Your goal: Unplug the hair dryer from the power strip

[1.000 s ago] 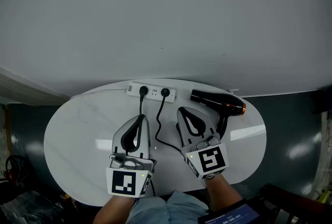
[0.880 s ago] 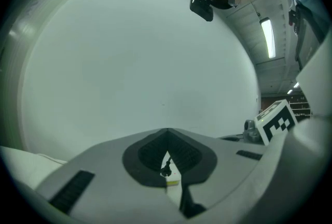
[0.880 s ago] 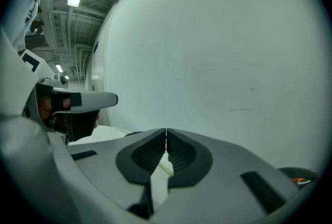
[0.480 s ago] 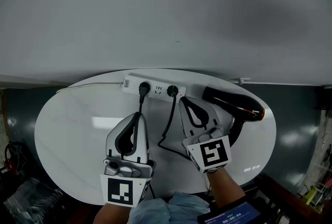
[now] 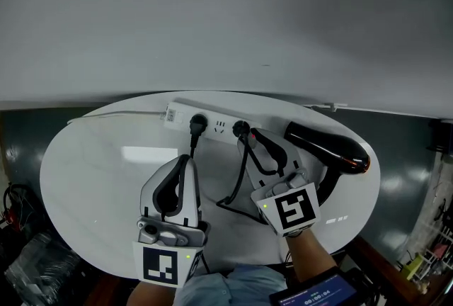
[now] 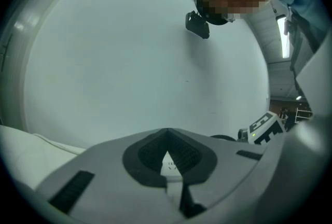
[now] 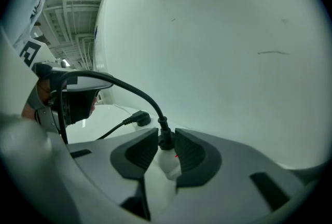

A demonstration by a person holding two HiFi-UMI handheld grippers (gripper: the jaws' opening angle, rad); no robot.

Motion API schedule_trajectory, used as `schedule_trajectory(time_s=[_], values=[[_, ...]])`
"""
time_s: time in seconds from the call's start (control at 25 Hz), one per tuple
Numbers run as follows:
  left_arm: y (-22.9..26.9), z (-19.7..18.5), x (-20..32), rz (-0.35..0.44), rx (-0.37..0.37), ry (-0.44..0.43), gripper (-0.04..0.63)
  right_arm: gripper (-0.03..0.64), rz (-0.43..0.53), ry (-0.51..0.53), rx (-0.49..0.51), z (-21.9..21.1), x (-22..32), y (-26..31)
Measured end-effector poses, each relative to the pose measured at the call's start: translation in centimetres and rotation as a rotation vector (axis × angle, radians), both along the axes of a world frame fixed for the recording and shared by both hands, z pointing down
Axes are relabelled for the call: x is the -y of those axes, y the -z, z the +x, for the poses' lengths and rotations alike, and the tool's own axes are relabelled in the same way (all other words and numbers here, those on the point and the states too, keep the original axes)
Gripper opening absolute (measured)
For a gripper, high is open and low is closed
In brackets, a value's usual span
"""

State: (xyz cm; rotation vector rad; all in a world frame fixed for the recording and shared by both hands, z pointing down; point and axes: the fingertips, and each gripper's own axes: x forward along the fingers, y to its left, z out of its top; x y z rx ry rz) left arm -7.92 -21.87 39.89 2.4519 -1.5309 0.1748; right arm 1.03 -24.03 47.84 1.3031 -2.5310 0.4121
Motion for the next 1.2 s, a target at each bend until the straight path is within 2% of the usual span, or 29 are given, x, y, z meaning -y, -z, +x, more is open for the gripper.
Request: schedule_trajectory(time_s=[0.08, 0.2, 0.28, 0.36, 0.48, 0.6, 0.8, 0.96, 1.2], values=[[-0.3, -0.1, 0.0, -0.012, 0.002, 0.004, -0.002, 0.097, 0.006, 0.021, -0.031, -0.3, 0.0, 0.2], [-0.8, -0.2, 0.0, -0.039, -0.003, 0.011, -0.003, 0.101, -0.039, 0.112, -0.225, -0.3, -0.4, -0.9], [-1.2, -0.2, -0.1, -0.065, -0.012, 0.021, -0.002, 0.101, -0.066, 0.145, -0.29, -0.8, -0.2, -1.5], [-1.6, -0.3, -0.3, -0.091, -0.021, 0.029, -0.002, 0.101, -0.073, 0.158, -0.293, -1.3, 0.2, -1.7], [-1.5, -0.1, -0.2, -0.088, -0.028, 0.03, -0.002, 0.1, -0.076, 0.165, -0.288, -1.3, 0.3, -2.0], [0.1, 0.2, 0.9, -0.008, -0.046, 0.008, -0.002, 0.098, -0.084, 0.162, -0.291, -1.2, 0.3, -2.0], [0.8, 0.4, 1.0, 0.016, -0.05, 0.005, -0.002, 0.067, -0.065, 0.145, -0.273, -0.9, 0.4, -1.3], [-1.0, 0.3, -0.2, -0.079, -0.022, 0.02, -0.002, 0.064, -0.054, 0.149, -0.267, -1.1, 0.5, -0.9], [-1.1, 0.9, -0.5, -0.09, -0.024, 0.019, -0.003, 0.064, -0.015, 0.148, -0.239, -1.1, 0.6, 0.1]])
